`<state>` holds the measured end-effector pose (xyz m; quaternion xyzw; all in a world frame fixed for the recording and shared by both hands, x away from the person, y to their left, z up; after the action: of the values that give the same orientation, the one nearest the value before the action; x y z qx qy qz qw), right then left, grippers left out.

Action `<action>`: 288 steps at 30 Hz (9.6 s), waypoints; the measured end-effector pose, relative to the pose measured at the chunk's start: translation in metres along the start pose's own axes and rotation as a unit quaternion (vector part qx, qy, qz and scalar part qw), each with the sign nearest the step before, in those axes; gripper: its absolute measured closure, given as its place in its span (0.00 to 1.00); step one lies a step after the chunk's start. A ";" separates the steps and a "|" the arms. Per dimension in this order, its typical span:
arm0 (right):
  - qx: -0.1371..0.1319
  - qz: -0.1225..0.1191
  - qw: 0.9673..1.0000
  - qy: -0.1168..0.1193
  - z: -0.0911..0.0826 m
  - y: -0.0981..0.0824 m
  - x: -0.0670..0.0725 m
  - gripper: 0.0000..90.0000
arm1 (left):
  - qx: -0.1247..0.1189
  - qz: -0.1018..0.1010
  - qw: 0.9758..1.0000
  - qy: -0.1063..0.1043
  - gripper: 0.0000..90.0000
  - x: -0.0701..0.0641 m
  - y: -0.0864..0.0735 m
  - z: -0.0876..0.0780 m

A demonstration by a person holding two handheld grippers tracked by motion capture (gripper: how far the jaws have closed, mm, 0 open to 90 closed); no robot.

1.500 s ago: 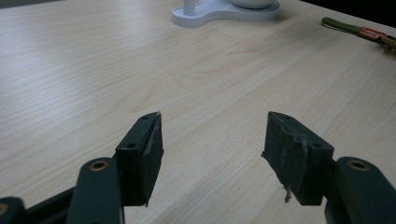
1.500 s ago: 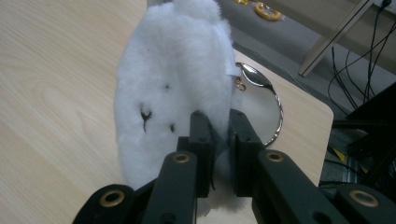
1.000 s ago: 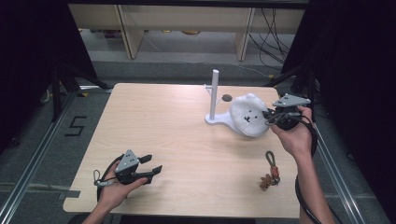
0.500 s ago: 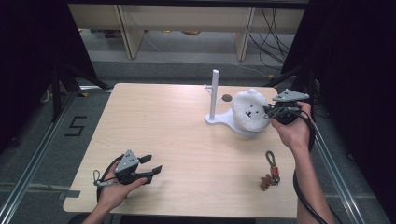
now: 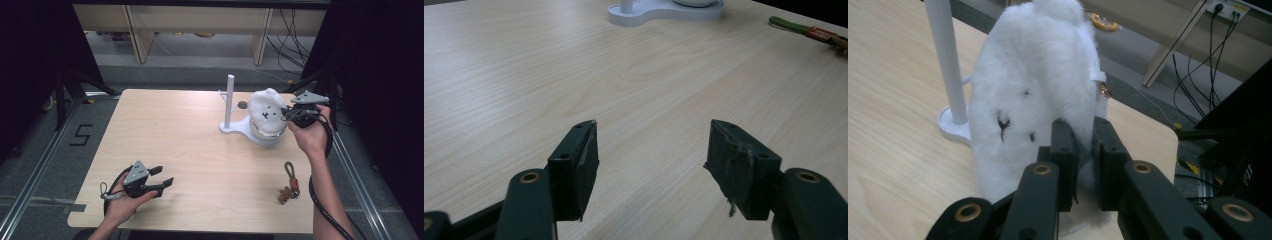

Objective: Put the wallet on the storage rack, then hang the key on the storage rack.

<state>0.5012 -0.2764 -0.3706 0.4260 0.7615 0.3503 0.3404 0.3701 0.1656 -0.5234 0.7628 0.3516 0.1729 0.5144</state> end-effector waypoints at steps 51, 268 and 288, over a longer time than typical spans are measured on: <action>0.071 0.016 0.996 -0.047 0.045 -0.044 -0.011 0.65 | 0.001 0.000 1.000 -0.003 0.41 -0.001 -0.001 0.002; -0.112 0.096 0.958 0.246 0.001 -0.055 0.188 0.88 | -0.075 -0.070 0.976 -0.192 0.74 -0.049 0.128 0.089; -0.119 0.093 0.958 0.242 -0.001 -0.054 0.190 0.88 | -0.070 -0.085 0.972 -0.206 0.90 -0.052 0.129 0.094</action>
<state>0.4015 -0.1294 -0.4562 0.3543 0.7306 0.5613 0.1603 0.4386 0.0370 -0.4403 0.7110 0.2887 -0.0083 0.6411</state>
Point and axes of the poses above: each handheld gripper's, and its own axes: z roughly forward along the jaws, y roughly out of its top, x roughly to its left, the point moved 4 cm from there along z, roughly forward along the jaws, and after that the axes turned 1 degree about -x, right-handed, at the moved point
